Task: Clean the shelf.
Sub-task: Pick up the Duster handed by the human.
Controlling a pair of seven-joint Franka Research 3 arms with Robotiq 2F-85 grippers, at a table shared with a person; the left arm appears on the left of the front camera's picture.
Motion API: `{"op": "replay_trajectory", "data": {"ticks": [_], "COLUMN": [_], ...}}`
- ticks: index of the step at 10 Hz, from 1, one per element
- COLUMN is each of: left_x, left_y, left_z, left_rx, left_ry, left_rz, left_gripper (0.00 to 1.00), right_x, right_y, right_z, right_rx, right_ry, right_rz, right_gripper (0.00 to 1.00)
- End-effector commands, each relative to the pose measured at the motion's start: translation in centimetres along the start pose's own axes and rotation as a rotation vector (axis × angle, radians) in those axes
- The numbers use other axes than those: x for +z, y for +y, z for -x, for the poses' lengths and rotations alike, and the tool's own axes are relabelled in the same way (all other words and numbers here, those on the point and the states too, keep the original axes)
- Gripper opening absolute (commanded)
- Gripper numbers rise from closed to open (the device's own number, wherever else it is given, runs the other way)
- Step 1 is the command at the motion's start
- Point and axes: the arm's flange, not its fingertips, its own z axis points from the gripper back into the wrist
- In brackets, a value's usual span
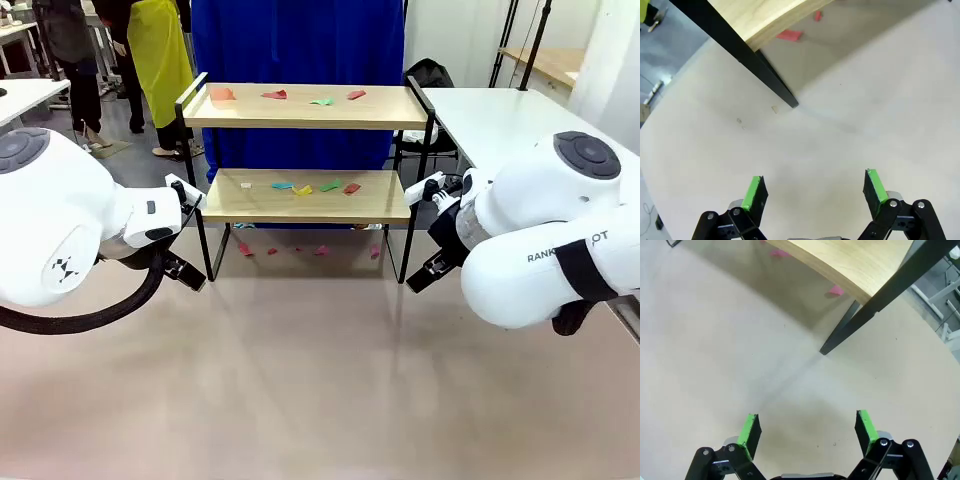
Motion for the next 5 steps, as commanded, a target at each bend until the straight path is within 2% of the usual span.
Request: {"op": "replay_trajectory", "data": {"ticks": [1,5], "left_x": [0.01,0.01], "left_y": [0.00,0.00], "left_z": [-0.01,-0.01], "left_rx": [0.000,0.000], "left_ry": [0.000,0.000], "left_rz": [0.000,0.000], "left_gripper": [1.00,1.00], "right_x": [0.00,0.00], "right_y": [0.00,0.00], "right_z": [0.00,0.00], "right_rx": [0.000,0.000], "right_ry": [0.000,0.000], "right_rz": [0.000,0.000], "right_gripper": [1.00,1.00]}}
